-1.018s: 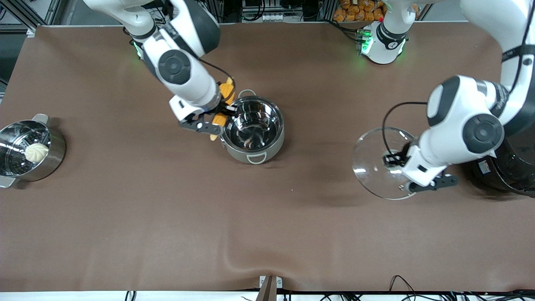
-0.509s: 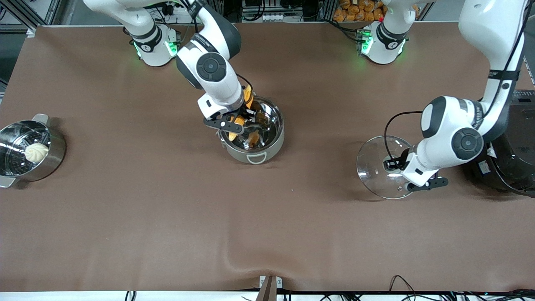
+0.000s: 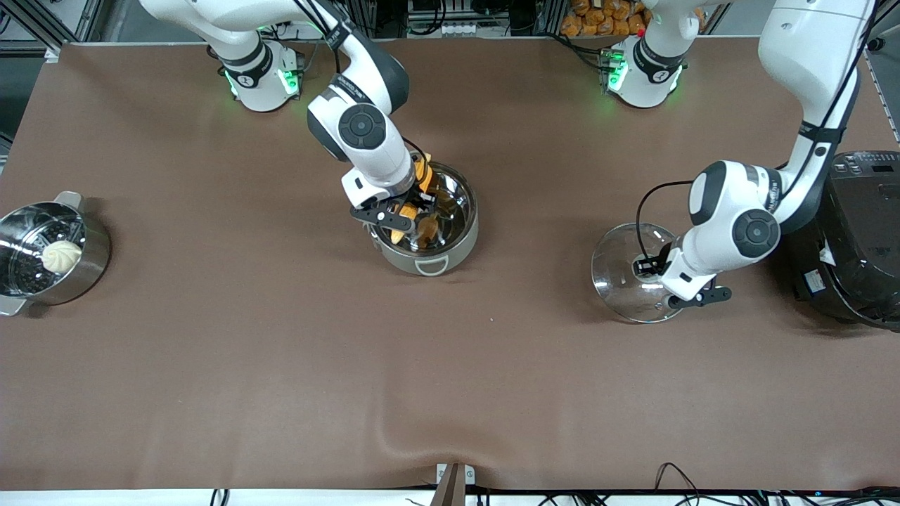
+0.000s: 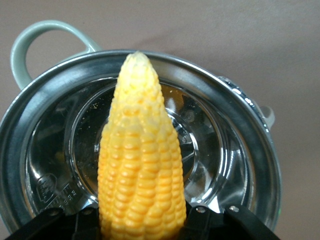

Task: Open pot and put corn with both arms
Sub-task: 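Lower the corn into the pot while the left gripper lowers the lid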

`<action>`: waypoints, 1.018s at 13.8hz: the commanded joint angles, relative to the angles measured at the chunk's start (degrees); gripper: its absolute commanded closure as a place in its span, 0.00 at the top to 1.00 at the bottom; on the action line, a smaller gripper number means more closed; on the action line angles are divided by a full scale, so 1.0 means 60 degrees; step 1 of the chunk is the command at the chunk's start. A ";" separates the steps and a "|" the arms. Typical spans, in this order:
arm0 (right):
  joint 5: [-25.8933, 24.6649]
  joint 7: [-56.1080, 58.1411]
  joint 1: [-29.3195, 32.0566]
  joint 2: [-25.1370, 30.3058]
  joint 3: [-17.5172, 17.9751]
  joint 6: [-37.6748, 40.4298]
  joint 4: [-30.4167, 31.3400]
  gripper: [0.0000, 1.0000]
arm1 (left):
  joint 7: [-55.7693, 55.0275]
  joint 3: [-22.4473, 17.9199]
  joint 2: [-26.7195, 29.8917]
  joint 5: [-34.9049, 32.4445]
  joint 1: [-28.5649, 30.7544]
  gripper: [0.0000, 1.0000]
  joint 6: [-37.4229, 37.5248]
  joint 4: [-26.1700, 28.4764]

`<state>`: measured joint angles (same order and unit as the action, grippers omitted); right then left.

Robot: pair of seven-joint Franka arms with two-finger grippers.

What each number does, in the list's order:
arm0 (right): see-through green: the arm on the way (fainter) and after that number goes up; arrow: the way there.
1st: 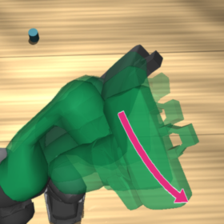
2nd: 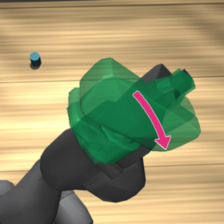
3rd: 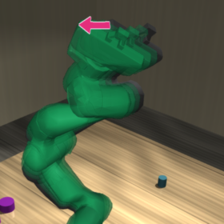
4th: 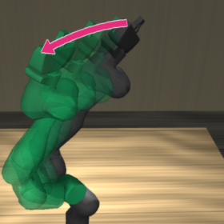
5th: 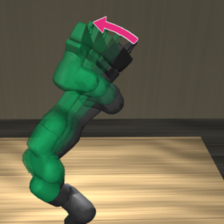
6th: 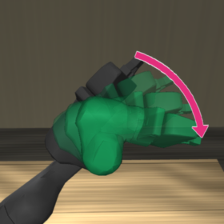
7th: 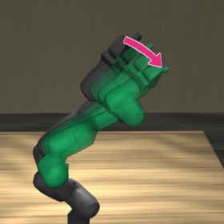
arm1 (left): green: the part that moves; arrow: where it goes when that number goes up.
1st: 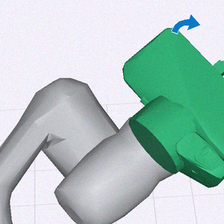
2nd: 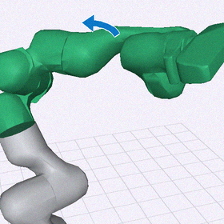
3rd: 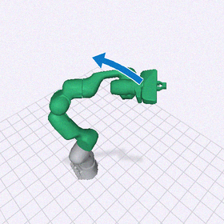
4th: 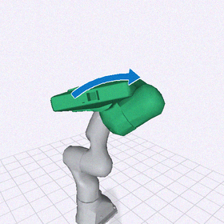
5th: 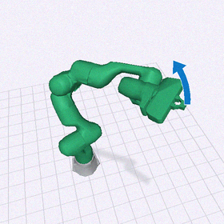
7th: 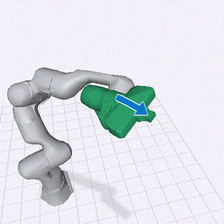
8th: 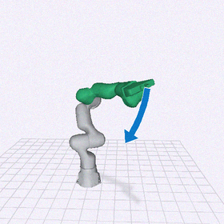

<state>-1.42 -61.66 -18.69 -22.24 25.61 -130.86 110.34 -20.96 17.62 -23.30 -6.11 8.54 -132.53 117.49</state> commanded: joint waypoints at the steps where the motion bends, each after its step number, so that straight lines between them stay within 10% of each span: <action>1: -0.0246 -0.0372 -0.0093 -0.0188 0.0009 -0.0351 0.0009 0.36 | 0.0139 0.0095 0.0734 -0.0547 0.0348 0.00 -0.0922 0.1289; 4: -0.0757 -0.1014 -0.0239 -0.0452 0.0009 -0.0616 -0.0006 0.37 | 0.0153 0.0095 0.0705 -0.0578 0.0597 0.04 -0.1174 0.1409; 5: -0.0803 -0.1103 -0.0239 -0.0453 0.0009 -0.0631 -0.0006 0.40 | 0.0168 0.0081 0.0647 -0.0578 0.0598 0.40 -0.1174 0.1278; 6: -0.0803 -0.1104 -0.0239 -0.0482 0.0009 -0.0631 -0.0020 0.50 | 0.0168 0.0095 0.0588 -0.0578 0.0612 0.99 -0.1174 0.1088; 9: -0.0803 -0.1119 -0.0152 -0.0541 -0.0005 -0.0573 -0.0064 1.00 | 0.0400 0.0066 0.0588 -0.0578 0.0598 1.00 -0.0999 0.0168; 14: -0.0657 -0.1002 0.0140 -0.0279 0.0024 -0.0063 -0.0678 1.00 | 0.0607 0.0022 0.0646 -0.0578 0.0920 1.00 0.0786 -0.2323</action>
<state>-4.70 -66.86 -19.42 -25.06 25.23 -133.93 108.19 -18.31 17.46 -19.65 -8.22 13.11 -132.49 108.73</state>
